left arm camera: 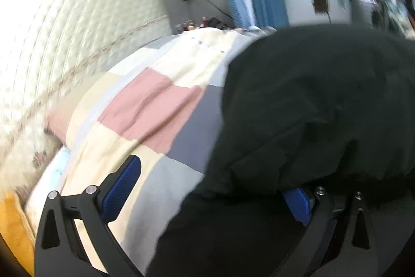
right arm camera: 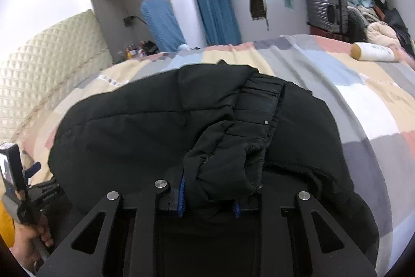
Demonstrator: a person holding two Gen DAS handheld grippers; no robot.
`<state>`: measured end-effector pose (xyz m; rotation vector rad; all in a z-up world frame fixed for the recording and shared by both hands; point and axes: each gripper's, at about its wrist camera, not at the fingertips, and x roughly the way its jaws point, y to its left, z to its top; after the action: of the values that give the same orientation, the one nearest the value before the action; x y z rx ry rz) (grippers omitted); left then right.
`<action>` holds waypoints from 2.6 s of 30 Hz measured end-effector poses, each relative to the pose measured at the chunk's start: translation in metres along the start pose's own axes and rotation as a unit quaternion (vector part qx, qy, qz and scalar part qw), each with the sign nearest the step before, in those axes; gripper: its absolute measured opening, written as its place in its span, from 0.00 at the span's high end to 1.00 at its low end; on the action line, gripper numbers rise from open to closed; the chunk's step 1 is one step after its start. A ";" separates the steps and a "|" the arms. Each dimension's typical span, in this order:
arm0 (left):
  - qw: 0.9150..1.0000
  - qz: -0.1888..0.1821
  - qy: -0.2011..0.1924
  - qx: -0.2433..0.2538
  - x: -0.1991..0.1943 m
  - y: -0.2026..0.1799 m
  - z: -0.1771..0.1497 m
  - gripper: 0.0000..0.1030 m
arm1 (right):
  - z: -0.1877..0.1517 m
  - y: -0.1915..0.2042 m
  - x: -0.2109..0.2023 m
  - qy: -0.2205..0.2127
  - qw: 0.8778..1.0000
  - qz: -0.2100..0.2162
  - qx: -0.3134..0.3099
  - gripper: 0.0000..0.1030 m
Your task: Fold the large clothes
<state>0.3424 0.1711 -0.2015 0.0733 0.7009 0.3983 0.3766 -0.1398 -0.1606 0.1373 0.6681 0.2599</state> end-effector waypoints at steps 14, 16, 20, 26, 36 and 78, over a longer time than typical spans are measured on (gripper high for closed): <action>0.994 -0.035 0.047 -0.091 0.009 0.047 0.008 0.03 | -0.011 0.028 0.060 0.041 0.997 -0.006 -0.061 0.75; 0.994 -0.040 0.047 -0.090 0.013 0.043 0.010 0.03 | -0.013 0.026 0.065 0.048 0.997 -0.004 -0.061 0.71; 0.995 -0.040 0.040 -0.080 0.014 0.042 0.010 0.03 | -0.014 0.027 0.069 0.068 0.996 0.000 -0.064 0.67; 0.994 -0.050 0.039 -0.084 0.008 0.042 0.007 0.03 | -0.019 0.015 0.027 0.050 0.997 0.008 -0.054 0.42; 0.994 -0.064 0.037 -0.087 0.006 0.044 0.007 0.03 | -0.019 -0.035 -0.025 0.002 0.990 -0.120 -0.069 0.13; 0.983 -0.167 -0.015 -0.080 -0.139 0.053 0.018 0.03 | 0.004 -0.038 -0.126 -0.031 0.997 -0.066 -0.007 0.55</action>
<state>0.2401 0.1688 -0.0922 -0.1885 0.6360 0.1302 0.2915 -0.2117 -0.0904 0.0864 0.6102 0.1332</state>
